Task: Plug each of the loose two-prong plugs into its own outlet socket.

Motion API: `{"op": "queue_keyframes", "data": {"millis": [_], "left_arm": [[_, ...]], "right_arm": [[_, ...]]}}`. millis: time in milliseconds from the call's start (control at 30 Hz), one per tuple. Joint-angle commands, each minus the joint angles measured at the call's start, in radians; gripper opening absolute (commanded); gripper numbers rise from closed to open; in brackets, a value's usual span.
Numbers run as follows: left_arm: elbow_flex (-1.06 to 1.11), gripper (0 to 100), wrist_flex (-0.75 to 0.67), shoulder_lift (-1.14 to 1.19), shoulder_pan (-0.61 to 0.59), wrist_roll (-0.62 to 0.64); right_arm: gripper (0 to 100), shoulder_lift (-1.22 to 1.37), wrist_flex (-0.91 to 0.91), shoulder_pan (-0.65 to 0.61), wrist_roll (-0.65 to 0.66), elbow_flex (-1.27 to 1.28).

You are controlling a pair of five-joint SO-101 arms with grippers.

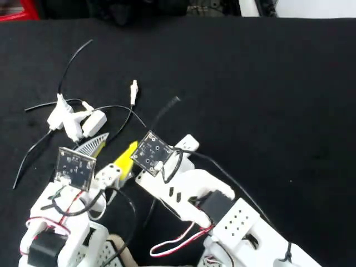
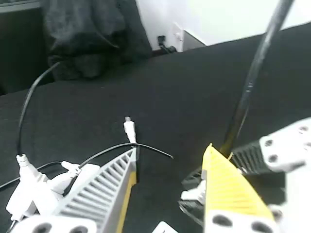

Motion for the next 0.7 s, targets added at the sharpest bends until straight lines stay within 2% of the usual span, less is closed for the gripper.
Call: {"op": "queue_keyframes", "data": {"millis": [0, 167, 333, 433, 533, 667], "left_arm": [[-0.087, 22, 0.055, 0.000, 0.033, 0.002], [-0.084, 22, 0.103, -0.003, -0.048, -0.132], [-0.054, 22, 0.106, -0.003, -0.280, -0.166], [-0.025, 22, 0.106, -0.003, -0.392, -0.252], [0.031, 22, 0.107, -0.003, -0.378, -0.276], [0.104, 22, 0.107, -0.003, -0.226, -0.272]], "right_arm": [[1.1, -0.002, -0.005, -0.005, 0.009, -0.047], [1.1, -0.002, -0.005, -0.003, 0.009, -0.048], [1.1, -0.002, 0.018, 0.057, 0.006, -0.090], [1.1, -0.002, 0.057, 0.120, 0.000, -0.151], [1.1, -0.002, 0.060, 0.158, -0.029, -0.199], [1.1, -0.010, 0.068, 0.180, -0.175, -0.249]]}}
